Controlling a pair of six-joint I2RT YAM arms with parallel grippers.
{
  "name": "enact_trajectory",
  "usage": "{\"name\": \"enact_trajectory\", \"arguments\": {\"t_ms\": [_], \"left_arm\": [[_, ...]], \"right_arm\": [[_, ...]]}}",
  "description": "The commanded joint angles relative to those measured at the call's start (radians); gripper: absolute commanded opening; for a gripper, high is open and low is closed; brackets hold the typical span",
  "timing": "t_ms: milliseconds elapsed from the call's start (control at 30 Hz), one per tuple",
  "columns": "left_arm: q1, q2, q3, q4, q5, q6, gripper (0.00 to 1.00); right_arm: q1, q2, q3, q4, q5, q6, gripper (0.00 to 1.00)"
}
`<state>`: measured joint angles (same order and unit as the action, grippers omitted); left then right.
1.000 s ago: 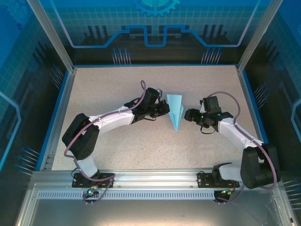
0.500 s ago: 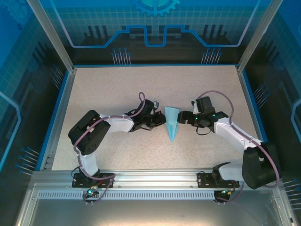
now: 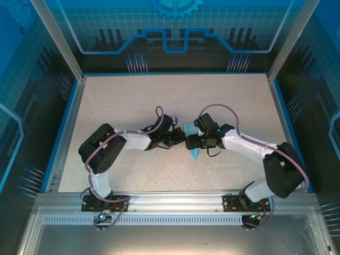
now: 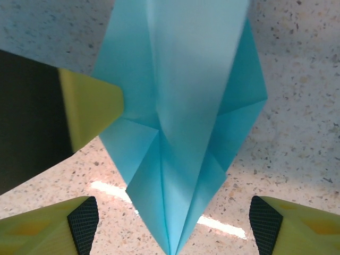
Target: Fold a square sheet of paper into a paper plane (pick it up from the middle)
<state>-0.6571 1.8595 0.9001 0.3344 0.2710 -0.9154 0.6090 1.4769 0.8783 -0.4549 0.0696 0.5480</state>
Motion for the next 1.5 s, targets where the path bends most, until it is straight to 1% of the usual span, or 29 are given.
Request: {"name": "enact_trajectory", "arguments": {"t_ms": [0, 133, 200, 367, 500, 833, 1067, 1167, 1233, 1300, 1367, 1467], "left_arm": [[0.011, 0.015, -0.013, -0.007, 0.004, 0.003, 0.0], [0.011, 0.018, -0.013, -0.007, 0.004, 0.001, 0.0], [0.011, 0.018, -0.013, -0.008, 0.004, 0.003, 0.0], [0.01, 0.018, -0.009, -0.011, 0.006, 0.002, 0.0], [0.011, 0.02, -0.009, -0.012, 0.005, 0.002, 0.0], [0.01, 0.02, -0.01, -0.015, 0.005, 0.001, 0.0], [0.014, 0.018, -0.015, -0.015, 0.004, -0.001, 0.0], [0.013, 0.014, -0.017, -0.015, 0.001, -0.003, 0.0], [0.014, 0.007, -0.021, -0.025, -0.006, -0.002, 0.0], [0.015, -0.008, -0.027, -0.035, -0.024, -0.005, 0.03], [0.018, -0.037, -0.04, -0.054, -0.053, -0.002, 0.1], [0.022, -0.096, -0.058, -0.103, -0.107, 0.008, 0.2]], "right_arm": [[0.014, 0.026, 0.034, -0.043, 0.032, 0.03, 0.76], [0.022, 0.048, 0.041, -0.039, 0.021, 0.029, 0.69], [0.026, 0.061, 0.048, -0.039, 0.016, 0.024, 0.64], [0.031, 0.087, 0.056, -0.034, -0.003, 0.017, 0.58], [0.043, 0.098, 0.059, -0.021, -0.024, 0.004, 0.55], [0.052, 0.13, 0.07, -0.024, -0.013, -0.002, 0.54], [0.052, 0.154, 0.082, -0.028, 0.029, 0.024, 0.36], [0.052, 0.169, 0.087, -0.028, 0.048, 0.04, 0.31], [0.052, 0.183, 0.094, -0.03, 0.057, 0.05, 0.26], [0.054, 0.194, 0.106, -0.039, 0.075, 0.059, 0.21], [0.058, 0.191, 0.118, -0.064, 0.114, 0.068, 0.14], [0.067, 0.171, 0.144, -0.107, 0.183, 0.066, 0.11]]}}
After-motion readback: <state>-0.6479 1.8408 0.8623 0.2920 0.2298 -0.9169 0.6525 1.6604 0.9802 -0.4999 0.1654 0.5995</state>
